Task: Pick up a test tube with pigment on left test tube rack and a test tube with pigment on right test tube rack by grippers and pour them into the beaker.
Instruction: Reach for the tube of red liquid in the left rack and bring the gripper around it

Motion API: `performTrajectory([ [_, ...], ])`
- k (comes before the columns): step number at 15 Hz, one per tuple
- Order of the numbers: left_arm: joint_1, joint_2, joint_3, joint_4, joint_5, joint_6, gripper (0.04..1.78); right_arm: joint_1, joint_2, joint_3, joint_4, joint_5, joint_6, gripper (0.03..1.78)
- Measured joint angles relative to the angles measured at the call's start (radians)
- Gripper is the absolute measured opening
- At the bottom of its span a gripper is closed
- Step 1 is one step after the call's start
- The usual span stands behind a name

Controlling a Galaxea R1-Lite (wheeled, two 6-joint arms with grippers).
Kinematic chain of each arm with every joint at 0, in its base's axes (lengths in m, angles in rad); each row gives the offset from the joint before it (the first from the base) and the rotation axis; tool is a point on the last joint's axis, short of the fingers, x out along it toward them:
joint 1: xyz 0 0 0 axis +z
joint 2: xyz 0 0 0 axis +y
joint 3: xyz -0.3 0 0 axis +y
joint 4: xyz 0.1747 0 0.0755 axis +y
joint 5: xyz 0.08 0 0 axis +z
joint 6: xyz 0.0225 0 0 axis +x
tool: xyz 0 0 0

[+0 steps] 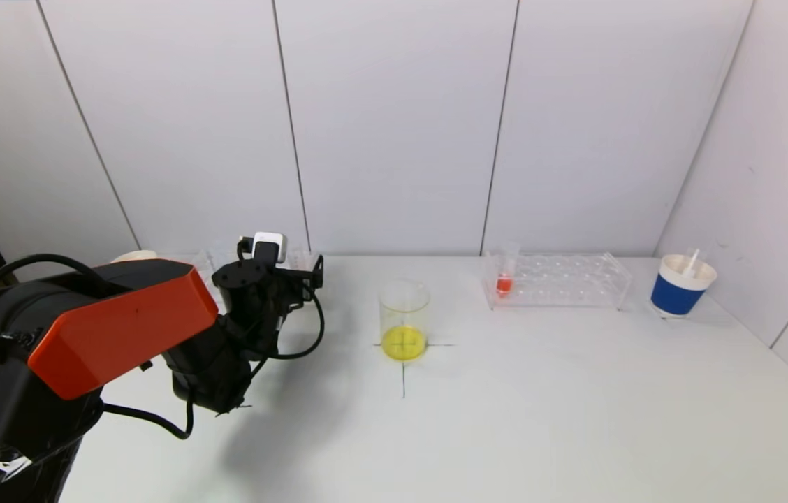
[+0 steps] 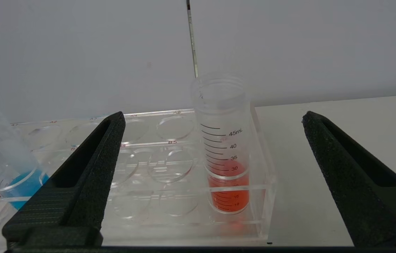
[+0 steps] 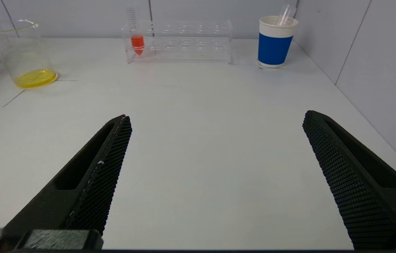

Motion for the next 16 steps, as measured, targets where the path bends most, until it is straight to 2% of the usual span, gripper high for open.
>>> performTrajectory([
  [16, -0.012, 0.031, -0.051, 0.005, 0.0, 0.003, 1.76, 0.0, 0.0, 0.0, 0.0, 0.0, 0.0, 1.77],
])
